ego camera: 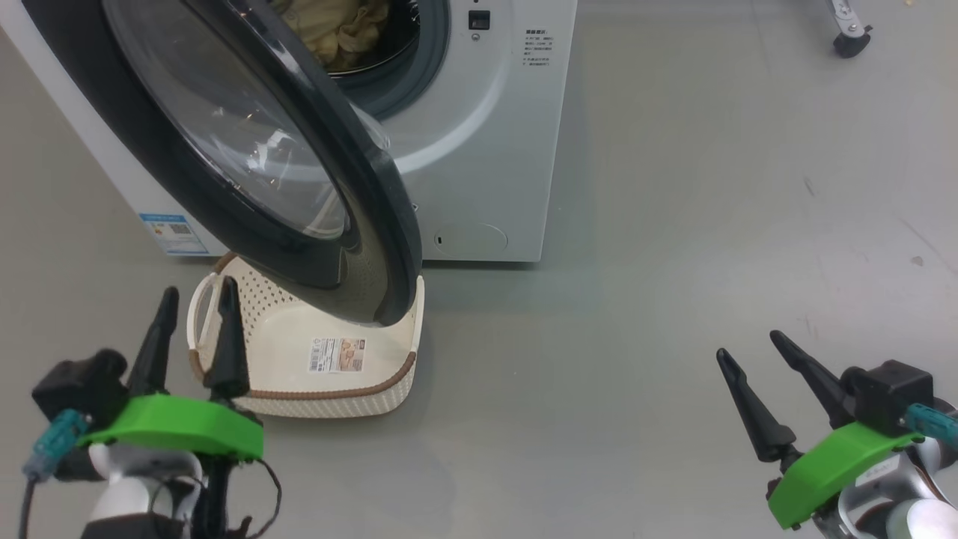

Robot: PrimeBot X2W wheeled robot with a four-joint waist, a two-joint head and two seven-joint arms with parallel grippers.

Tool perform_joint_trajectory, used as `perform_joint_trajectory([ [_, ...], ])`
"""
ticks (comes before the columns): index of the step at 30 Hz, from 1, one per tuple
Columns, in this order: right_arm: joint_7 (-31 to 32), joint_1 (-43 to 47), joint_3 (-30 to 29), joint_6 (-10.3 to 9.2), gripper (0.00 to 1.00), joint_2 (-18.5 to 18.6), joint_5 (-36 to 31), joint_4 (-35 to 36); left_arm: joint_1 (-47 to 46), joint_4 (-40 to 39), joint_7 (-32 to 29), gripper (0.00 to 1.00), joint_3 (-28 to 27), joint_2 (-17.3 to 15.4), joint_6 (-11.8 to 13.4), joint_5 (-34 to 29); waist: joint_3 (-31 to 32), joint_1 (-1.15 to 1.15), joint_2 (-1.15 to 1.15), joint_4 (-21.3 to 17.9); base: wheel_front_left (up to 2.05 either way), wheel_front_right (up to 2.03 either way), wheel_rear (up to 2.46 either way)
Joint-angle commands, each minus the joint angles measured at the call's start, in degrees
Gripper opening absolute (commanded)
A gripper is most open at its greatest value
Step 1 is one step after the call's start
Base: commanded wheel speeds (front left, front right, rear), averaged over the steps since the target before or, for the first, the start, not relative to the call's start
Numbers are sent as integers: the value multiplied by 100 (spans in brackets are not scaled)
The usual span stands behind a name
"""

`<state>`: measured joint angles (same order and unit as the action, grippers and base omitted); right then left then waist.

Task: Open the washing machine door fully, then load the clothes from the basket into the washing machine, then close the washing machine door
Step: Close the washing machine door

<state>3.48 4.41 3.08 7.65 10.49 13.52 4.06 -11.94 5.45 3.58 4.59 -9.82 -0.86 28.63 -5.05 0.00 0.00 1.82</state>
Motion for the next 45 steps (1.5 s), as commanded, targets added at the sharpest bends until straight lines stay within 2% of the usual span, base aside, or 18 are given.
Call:
perform_joint_trajectory([
  [1, -6, -100, 109, -16, 100, 63, -31, 204, 6, -168, 203, 100, -47, -159, 78, -270, 31, 0, 0, -37, 0, 0, 0],
  [11, -8, -6, 155, -16, 100, 63, -30, 173, 713, -80, 655, 100, 378, 13, 360, -818, 102, 0, 0, -121, 0, 0, 0],
  [30, -38, -3, 116, -16, 100, 14, -45, 162, 896, -145, 687, 100, 594, -96, 382, -938, 173, 0, 0, -112, 0, 0, 0],
  [45, -255, -127, -328, -16, 100, -319, -281, 176, 869, -191, 670, 100, 703, -116, 406, -911, 125, 0, 0, -130, 0, 0, 0],
])
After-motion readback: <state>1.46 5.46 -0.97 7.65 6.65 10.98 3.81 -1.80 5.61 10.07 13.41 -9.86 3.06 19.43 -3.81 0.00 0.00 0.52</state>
